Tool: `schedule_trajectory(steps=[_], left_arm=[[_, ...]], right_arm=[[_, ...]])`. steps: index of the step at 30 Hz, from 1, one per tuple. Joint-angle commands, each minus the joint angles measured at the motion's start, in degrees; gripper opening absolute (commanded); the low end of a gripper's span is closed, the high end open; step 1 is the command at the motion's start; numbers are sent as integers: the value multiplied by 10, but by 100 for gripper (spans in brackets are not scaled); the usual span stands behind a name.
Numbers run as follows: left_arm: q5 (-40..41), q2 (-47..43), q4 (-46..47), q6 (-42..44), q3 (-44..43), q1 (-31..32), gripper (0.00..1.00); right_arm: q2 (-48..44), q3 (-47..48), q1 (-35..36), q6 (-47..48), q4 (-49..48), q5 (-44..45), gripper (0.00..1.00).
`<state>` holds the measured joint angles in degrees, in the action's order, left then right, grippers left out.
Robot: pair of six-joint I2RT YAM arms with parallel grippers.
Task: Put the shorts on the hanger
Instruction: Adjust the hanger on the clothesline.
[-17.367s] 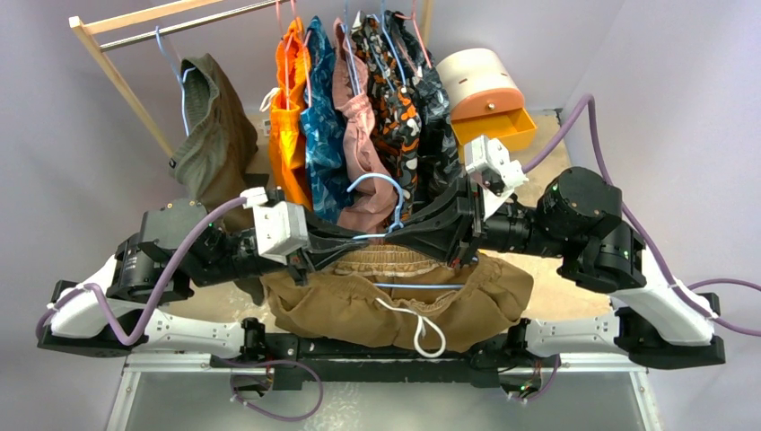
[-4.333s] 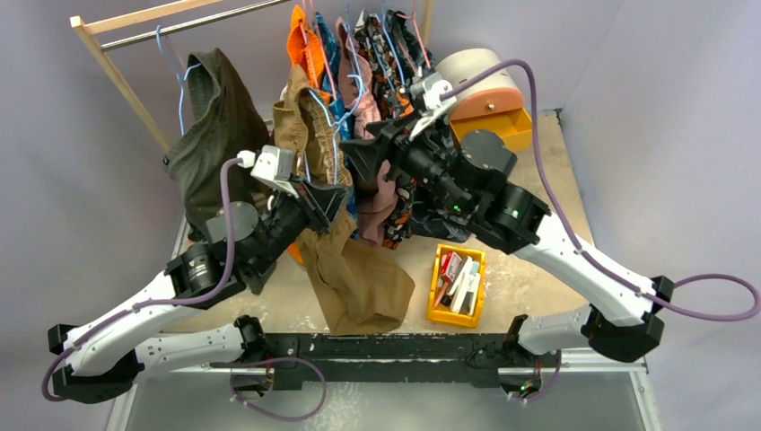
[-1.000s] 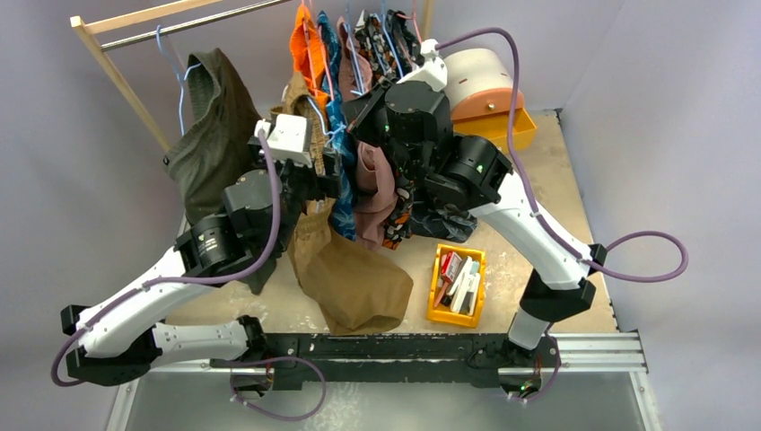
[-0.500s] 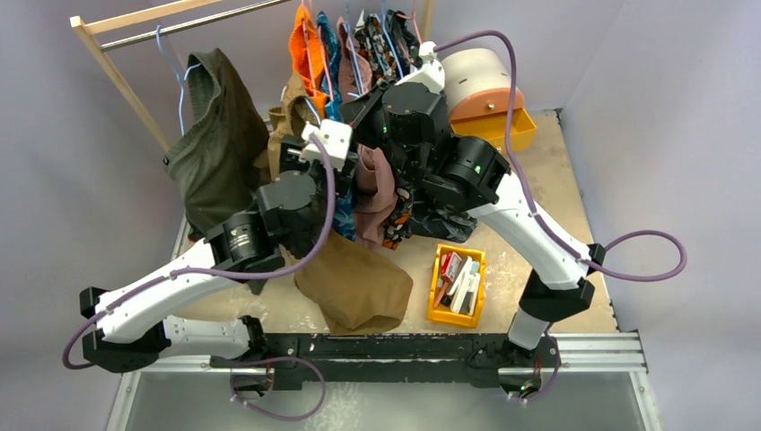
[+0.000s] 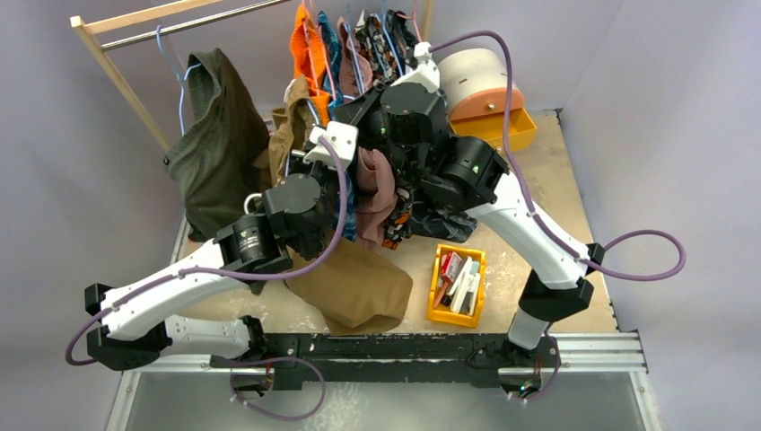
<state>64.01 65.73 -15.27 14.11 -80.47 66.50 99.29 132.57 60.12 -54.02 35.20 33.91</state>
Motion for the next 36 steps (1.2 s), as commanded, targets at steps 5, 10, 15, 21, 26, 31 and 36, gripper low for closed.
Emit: schedule_trajectory(steps=[5, 10, 15, 21, 26, 31, 36], left_arm=[[7, -54, 74, 7, 46, 2, 0], [16, -76, 81, 0, 59, 2, 0], [20, -94, 88, -5, 71, 2, 0], [31, -114, 82, -24, 84, 2, 0], [23, -129, 56, -57, 70, 2, 0], [33, -108, -106, -152, -67, 2, 0], [70, -31, -291, -220, -282, 2, 0]], right_arm=[[-41, -62, 3, 19, -122, -46, 3], [-86, -131, 3, 39, -187, -67, 31], [-121, -174, 3, 52, -221, -87, 55], [-180, -231, 3, 86, -265, -113, 88], [-273, -344, 2, 173, -366, -157, 99], [-373, -468, 2, 272, -387, -175, 99], [-449, -543, 2, 330, -354, -154, 99]])
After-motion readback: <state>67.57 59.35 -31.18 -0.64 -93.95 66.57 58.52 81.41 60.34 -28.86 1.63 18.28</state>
